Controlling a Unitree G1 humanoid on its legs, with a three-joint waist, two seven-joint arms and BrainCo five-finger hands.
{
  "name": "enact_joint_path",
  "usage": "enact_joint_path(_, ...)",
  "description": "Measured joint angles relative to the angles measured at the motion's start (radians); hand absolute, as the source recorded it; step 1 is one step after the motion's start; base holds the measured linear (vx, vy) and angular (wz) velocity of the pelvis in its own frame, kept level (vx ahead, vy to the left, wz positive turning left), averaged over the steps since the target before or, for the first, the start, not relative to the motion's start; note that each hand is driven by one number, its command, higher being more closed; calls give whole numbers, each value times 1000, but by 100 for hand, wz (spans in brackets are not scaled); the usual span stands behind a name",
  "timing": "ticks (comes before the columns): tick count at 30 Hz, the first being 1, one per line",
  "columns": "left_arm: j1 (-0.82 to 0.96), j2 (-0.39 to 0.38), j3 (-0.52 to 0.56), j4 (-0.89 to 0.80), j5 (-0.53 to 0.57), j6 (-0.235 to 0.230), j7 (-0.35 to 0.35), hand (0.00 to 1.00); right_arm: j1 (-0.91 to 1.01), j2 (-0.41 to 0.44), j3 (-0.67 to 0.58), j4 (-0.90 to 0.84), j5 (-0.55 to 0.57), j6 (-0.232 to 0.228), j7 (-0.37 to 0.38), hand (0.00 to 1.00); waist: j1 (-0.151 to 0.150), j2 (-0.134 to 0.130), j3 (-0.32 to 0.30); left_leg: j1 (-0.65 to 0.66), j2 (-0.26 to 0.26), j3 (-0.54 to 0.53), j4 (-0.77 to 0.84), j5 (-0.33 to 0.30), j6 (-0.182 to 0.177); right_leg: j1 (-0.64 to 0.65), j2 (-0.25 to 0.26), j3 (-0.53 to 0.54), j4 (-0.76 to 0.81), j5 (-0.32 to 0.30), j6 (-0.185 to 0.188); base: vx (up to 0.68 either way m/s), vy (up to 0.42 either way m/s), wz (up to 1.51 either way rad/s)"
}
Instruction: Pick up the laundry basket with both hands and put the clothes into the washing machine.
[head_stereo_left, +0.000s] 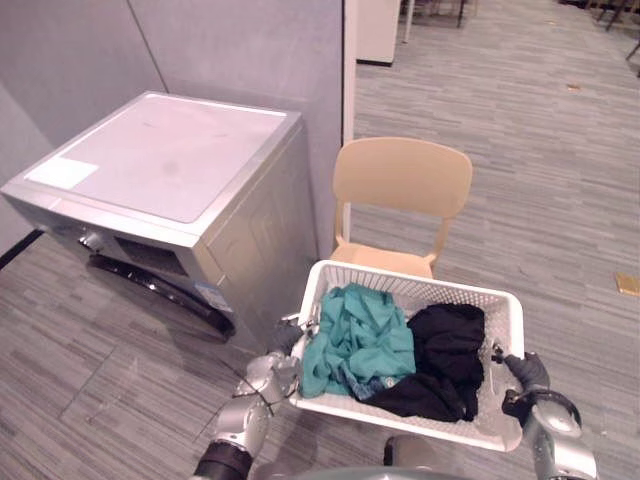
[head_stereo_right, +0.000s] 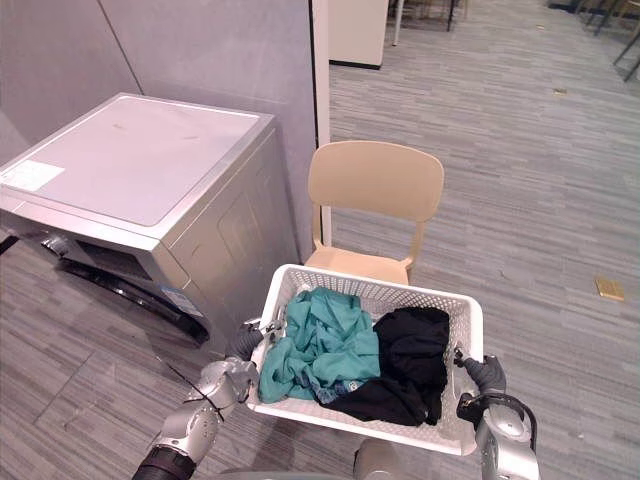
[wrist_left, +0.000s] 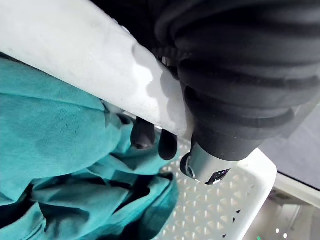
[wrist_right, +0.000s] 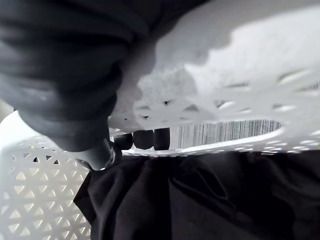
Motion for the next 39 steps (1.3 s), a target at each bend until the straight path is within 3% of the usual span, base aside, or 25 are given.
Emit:
enact_joint_path(2,11,-2,0,6,-9,1,1,100,-3,-25,25,10,1,2,0,100,13,-19,13,-50,-6,34,107,24,41,51,-7,-4,-31,1,-15,20,-165,21)
enact_joint_path(3,12,-5,-1,6,-16,2,-1,100,-6,-34,26,10,1,2,0,100,20,-18,12,-59,-23,40,118,-3,38,60,-11,-2,-42,3,-19,-14,-73,-12)
enact_joint_path(4,-8,-9,-11,-28,-18,-2,-2,100,-60,-89,29,10,5,1,12,100,26,28,2,-78,-142,7,-178,-42,-4,50,11,2,-119,41,-17,1,62,-41)
enact_joint_path(5,-20,-1,-14,-21,-18,-2,-3,100,-84,-93,29,15,5,2,11,100,28,42,7,-75,-148,19,-201,-14,7,29,19,25,-90,32,-5,8,111,-43)
enact_joint_path(8,-33,5,-20,-15,-18,-1,3,100,-85,-92,31,9,5,4,10,100,7,3,31,-71,-191,46,-202,-12,30,10,-21,43,-83,40,24,62,124,-9)
enact_joint_path(9,-44,7,-21,-9,-18,-1,4,100,-96,-98,31,9,4,6,11,100,1,6,34,-77,-194,50,-198,-14,33,8,-22,49,-95,46,30,6,98,-29)
enact_joint_path(11,-160,41,-55,39,-21,-3,4,100,-173,-139,34,14,3,10,7,100,21,10,49,-110,-204,120,-214,-11,43,-59,-19,123,-125,90,47,-35,130,-88)
enact_joint_path(12,-240,60,-69,60,-28,-7,4,100,-229,-172,33,17,8,10,4,100,13,17,71,-136,-212,150,-224,-1,58,-86,-24,151,-158,125,57,-64,129,-88)
enact_joint_path(14,-360,70,-69,77,-44,-15,12,100,-326,-219,35,39,35,10,1,100,-10,23,121,-190,-213,172,-206,3,64,-107,-37,152,-231,177,55,-124,164,-43)
enact_joint_path(16,-479,93,-84,117,-68,-37,27,100,-403,-253,36,41,60,10,-11,100,-4,3,160,-245,-209,207,-185,1,68,-160,-47,147,-259,224,60,-92,105,-49)
enact_joint_path(18,-560,108,-107,145,-90,-43,29,100,-449,-287,36,41,83,10,-19,100,-16,2,198,-290,-192,208,-142,-9,79,-182,-42,132,-258,237,63,-27,-18,-11)
enact_joint_path(20,-751,145,-138,231,-135,-43,50,100,-553,-332,49,38,133,10,-58,100,3,-9,253,-380,-146,214,-98,-18,68,-281,-10,114,-212,242,57,25,-155,-20)
enact_joint_path(25,-859,176,-139,270,-136,-47,62,100,-598,-362,85,23,165,10,-81,100,16,-10,269,-408,-124,229,-69,-31,51,-313,-4,81,-189,240,55,-11,-62,-10)
enact_joint_path(26,-1136,286,-149,440,-135,-45,43,100,-872,-387,195,157,179,6,-83,100,27,-19,347,-541,-89,226,58,-72,58,-401,11,49,-162,252,27,-146,-30,-17)
enact_joint_path(31,-1140,328,-131,464,-132,-44,43,100,-962,-368,274,221,184,6,-80,100,45,-20,355,-564,-86,228,67,-72,58,-419,10,38,-159,253,26,23,-11,-1)
enact_joint_path(39,-1165,343,-88,540,-56,-38,40,100,-1053,-268,279,363,192,-4,-88,100,40,-21,356,-677,-82,231,111,-73,59,-504,9,40,-170,267,34,15,6,-3)
